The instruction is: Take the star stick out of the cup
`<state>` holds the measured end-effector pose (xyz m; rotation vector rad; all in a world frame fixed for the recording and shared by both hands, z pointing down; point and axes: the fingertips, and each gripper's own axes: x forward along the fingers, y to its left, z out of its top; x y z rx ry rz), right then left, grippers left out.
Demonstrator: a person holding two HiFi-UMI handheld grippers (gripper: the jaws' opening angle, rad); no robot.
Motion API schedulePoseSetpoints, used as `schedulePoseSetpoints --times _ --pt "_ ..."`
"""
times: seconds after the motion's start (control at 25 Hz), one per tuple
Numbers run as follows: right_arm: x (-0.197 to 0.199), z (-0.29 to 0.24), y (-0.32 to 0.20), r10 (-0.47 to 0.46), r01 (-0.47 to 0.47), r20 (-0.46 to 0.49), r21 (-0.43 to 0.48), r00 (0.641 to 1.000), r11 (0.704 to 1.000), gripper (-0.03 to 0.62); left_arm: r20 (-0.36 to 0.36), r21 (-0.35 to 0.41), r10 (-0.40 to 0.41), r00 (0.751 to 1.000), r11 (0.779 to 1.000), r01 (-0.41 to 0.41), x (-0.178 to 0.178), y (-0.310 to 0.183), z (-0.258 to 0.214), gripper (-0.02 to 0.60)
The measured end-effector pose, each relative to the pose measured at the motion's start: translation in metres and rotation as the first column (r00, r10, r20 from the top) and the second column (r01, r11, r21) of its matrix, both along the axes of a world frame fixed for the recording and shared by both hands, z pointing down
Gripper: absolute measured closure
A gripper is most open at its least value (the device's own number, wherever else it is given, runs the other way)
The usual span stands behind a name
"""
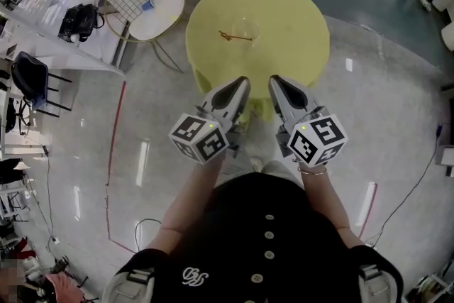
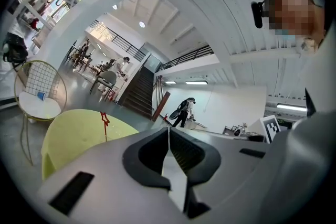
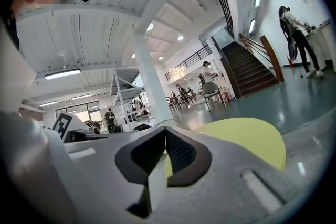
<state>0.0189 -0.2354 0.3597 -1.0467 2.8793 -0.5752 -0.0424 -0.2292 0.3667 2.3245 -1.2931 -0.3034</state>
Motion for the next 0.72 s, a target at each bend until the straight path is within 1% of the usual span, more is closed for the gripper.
schedulePoseSetpoints --times 0.08,0.36,0.52,0.64,0.72 --pt "-0.004 0.004 -0.009 0.003 -0.003 -0.003 -0.016 1.000 1.000 0.589 -0.002 -0.016 0.002 1.000 1.000 -0.003 -0.005 -0.009 0.005 0.563" --pt "-0.022 0.018 -0.038 0.002 -0.003 -0.012 -0.064 1.000 0.998 0.589 0.027 -0.069 0.021 0.999 0.997 -0.019 -0.024 -0.039 0.028 0.561" --pt "-0.032 0.027 -0.053 0.004 -0.006 -0.019 -0.091 1.000 0.996 0.589 0.023 -0.098 0.015 1.000 0.995 -0.013 -0.036 -0.056 0.041 0.561" --pt "-0.037 0.034 -0.062 0.004 -0.007 -0.032 -0.109 0.999 0.994 0.589 0.007 -0.124 0.009 1.000 0.992 -0.008 -0.043 -0.065 0.052 0.561" --pt "-0.040 0.037 -0.068 0.008 -0.012 -0.040 -0.120 0.999 0.993 0.589 0.001 -0.140 0.016 1.000 0.990 -0.016 -0.047 -0.070 0.058 0.561"
